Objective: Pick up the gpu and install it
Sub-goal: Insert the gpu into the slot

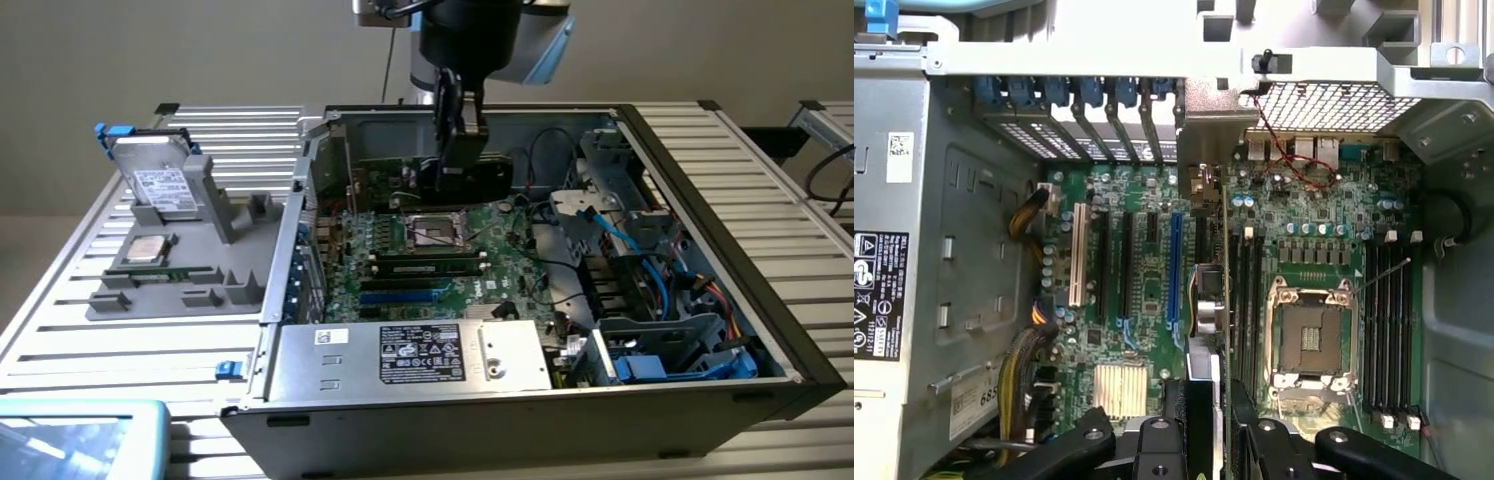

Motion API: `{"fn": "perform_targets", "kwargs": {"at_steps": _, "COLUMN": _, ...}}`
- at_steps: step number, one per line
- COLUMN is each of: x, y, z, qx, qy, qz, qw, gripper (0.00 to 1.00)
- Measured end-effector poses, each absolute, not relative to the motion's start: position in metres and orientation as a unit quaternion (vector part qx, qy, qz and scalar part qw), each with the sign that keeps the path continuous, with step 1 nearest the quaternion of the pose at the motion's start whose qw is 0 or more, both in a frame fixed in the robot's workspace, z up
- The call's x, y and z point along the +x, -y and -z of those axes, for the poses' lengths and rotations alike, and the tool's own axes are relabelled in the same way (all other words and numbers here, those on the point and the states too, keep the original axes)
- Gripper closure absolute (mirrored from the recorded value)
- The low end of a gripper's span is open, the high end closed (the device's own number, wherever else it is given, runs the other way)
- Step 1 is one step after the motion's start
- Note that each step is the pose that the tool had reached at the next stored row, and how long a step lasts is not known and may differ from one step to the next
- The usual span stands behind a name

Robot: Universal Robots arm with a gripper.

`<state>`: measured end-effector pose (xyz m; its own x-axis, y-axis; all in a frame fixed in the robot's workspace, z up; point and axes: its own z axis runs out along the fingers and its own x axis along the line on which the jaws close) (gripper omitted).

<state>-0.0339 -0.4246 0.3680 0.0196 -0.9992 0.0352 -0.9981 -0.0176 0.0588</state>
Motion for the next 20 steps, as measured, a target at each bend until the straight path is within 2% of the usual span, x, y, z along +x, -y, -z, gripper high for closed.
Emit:
{"fn": "perform_targets", "kwargs": {"at_steps": 8, "x": -0.041, "y": 0.423, "z": -0.364, "qx": 0.708, "qy": 0.705, "qz": 0.01, "qw": 0.035, "gripper": 0.72}}
{"fn": "perform_targets", "kwargs": {"at_steps": 15, "x": -0.047, "y": 0.423, "z": -0.362, "qx": 0.708, "qy": 0.704, "qz": 0.025, "qw": 0.049, "gripper": 0.72}}
{"fn": "perform_targets", "kwargs": {"at_steps": 20, "x": -0.05, "y": 0.423, "z": -0.353, "qx": 0.708, "qy": 0.704, "qz": 0.025, "qw": 0.049, "gripper": 0.72}}
